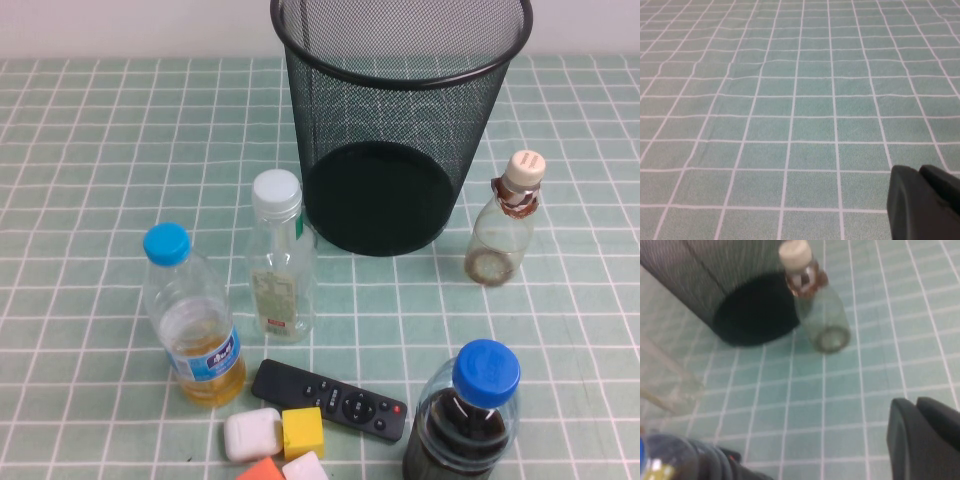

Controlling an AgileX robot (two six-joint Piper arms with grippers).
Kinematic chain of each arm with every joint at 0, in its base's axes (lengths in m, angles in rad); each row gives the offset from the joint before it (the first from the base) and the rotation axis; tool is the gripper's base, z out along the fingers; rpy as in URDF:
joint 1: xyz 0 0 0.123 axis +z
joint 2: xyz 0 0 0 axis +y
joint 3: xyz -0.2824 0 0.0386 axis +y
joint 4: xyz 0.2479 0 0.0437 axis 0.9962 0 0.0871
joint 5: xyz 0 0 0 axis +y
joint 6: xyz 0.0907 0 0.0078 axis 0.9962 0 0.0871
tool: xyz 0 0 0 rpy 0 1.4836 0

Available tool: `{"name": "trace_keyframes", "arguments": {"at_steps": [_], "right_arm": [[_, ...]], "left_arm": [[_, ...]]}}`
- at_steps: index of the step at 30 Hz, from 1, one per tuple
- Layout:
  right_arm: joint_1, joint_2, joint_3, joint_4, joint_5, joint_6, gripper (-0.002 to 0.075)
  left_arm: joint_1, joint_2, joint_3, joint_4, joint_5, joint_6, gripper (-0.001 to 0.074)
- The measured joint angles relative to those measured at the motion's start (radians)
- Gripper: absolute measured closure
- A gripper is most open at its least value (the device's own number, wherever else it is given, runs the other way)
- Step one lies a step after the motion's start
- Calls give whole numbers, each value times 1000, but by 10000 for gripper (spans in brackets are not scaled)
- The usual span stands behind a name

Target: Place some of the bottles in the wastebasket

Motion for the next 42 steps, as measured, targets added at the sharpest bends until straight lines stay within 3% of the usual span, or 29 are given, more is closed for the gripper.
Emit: {"name": "trace_keyframes", "arguments": {"at_steps": [5,10,13,19,23,28,29,30,31,33,42], "right_arm": [[0,295,-228,-163,278,0,729],[0,535,-386,-190,326,-72,727],[25,640,-447,-143,271,-153,727],[188,794,-498,-157,-29,-214,718],[241,853,-498,-150,-190,-254,594],[262,920,-498,-148,-309,-269,314],[264,934,-498,-147,-328,-269,419],[265,950,-498,-147,-349,-271,192],[266,964,-498,-146,-368,-273,150],[267,998,-498,-144,-420,-273,121],[267,1095,-498,-141,-562,-273,122]], "left_arm": [[0,0,0,0,0,0,738],[0,0,0,0,0,0,738],[0,0,0,0,0,0,738],[0,0,0,0,0,0,738],[0,0,0,0,0,0,738],[0,0,0,0,0,0,738],[0,0,0,0,0,0,738],[0,0,0,0,0,0,738],[0,0,0,0,0,0,738],[0,0,0,0,0,0,738],[0,0,0,0,0,0,738]]}}
